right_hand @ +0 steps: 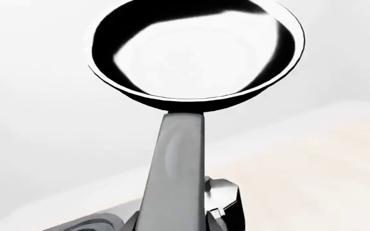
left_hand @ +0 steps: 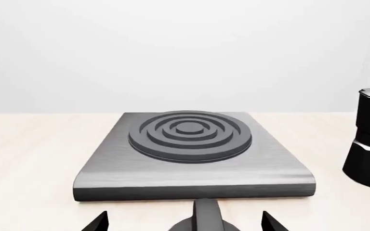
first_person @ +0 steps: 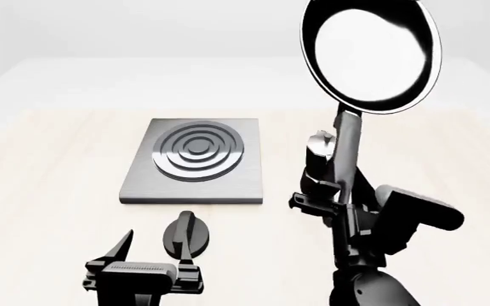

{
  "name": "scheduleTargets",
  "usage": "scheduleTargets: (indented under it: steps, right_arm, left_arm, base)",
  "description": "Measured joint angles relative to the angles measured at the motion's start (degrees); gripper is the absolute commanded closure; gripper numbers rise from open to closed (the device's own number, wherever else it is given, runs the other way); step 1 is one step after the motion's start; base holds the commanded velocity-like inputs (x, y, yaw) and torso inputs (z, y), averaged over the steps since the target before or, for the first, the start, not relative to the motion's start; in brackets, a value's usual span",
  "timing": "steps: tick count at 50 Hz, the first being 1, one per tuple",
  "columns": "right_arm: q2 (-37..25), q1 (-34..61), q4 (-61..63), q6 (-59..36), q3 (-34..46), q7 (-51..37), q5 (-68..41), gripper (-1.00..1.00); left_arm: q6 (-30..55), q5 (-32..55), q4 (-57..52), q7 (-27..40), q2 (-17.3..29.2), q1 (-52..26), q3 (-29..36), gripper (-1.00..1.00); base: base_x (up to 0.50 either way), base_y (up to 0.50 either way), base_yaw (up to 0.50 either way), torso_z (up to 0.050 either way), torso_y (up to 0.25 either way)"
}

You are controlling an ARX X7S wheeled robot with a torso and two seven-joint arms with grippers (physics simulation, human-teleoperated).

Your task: Put the frying pan on the stove.

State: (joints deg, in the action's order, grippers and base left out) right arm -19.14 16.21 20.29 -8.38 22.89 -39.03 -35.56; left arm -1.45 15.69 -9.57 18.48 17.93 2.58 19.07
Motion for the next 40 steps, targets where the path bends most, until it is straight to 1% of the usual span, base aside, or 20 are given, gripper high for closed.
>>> scheduleTargets:
  steps: [15, 40]
  right_arm:
    - [-1.9, 2.6, -0.2, -1.8, 5.3, 5.8, 0.9, 1.0]
    - [-5.6, 6.2, 3.1, -8.3, 12.0, 10.8, 1.4, 1.0]
  left_arm:
    - [0.1, 0.0, 0.0, 0.3, 0.2, -0.2, 0.3, -1.0]
    - [-0.1, -0.1, 0.1, 0.7, 0.4, -0.3, 0.8, -1.0]
  base:
    - [0.0, 0.0, 0.0, 0.001, 0.002]
    - [0.0, 0.0, 0.0, 0.0, 0.002]
